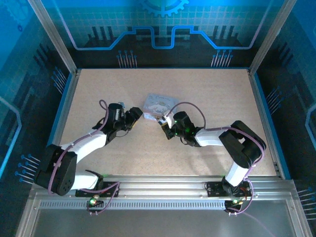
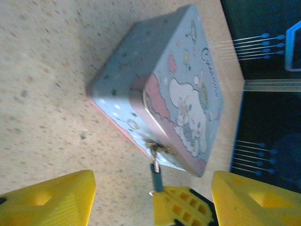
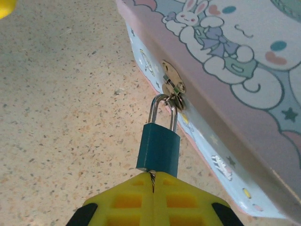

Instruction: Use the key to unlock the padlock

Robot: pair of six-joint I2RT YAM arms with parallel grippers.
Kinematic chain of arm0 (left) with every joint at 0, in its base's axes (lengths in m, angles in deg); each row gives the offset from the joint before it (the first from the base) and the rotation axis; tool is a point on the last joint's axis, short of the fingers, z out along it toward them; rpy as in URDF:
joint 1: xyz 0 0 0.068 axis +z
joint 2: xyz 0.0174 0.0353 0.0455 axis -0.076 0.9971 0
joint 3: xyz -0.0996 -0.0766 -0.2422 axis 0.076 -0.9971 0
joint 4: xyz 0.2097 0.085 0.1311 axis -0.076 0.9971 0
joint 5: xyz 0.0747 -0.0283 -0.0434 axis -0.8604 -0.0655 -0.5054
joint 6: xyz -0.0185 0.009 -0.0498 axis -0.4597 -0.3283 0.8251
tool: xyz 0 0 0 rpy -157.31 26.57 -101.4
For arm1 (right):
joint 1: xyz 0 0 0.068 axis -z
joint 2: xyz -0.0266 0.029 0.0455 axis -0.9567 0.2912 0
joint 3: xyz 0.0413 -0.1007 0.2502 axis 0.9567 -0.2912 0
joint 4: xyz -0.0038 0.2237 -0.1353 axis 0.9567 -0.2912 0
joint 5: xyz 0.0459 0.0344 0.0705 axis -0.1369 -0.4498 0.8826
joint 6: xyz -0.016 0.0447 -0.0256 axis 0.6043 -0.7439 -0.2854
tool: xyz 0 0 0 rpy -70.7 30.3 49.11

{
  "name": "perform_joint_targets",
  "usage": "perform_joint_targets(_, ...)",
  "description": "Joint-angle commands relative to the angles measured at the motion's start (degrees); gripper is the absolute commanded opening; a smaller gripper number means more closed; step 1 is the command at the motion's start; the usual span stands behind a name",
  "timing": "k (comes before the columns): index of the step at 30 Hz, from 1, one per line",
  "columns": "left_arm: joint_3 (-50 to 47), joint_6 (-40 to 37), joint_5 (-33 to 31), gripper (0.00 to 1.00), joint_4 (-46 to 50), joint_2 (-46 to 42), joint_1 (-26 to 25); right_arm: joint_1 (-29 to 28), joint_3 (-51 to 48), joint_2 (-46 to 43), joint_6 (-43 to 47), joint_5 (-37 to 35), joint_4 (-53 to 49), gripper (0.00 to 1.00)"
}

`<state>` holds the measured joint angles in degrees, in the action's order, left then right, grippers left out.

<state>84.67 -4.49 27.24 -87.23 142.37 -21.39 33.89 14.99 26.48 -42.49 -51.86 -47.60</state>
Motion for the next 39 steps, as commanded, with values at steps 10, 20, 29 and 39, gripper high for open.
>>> perform_joint_targets(10,12.9,-15.8,0.9,0.76,12.3,7.4,5.8,7.0,-2.1,-1.5,-15.6,7.9,-4.0,0.00)
perform_joint_targets(20,22.2,-18.2,4.9,0.76,11.6,19.6,3.6,10.2,-2.4,-0.9,-19.7,10.4,-5.0,0.00)
perform_joint_targets(29,30.8,-19.4,6.1,0.74,12.6,28.8,1.0,11.6,-2.8,-0.6,-21.3,11.1,-5.2,0.02)
perform_joint_targets(39,30.7,-20.1,2.8,0.67,11.5,31.9,-0.1,12.0,-5.5,-3.5,-21.5,8.2,-5.1,0.16)
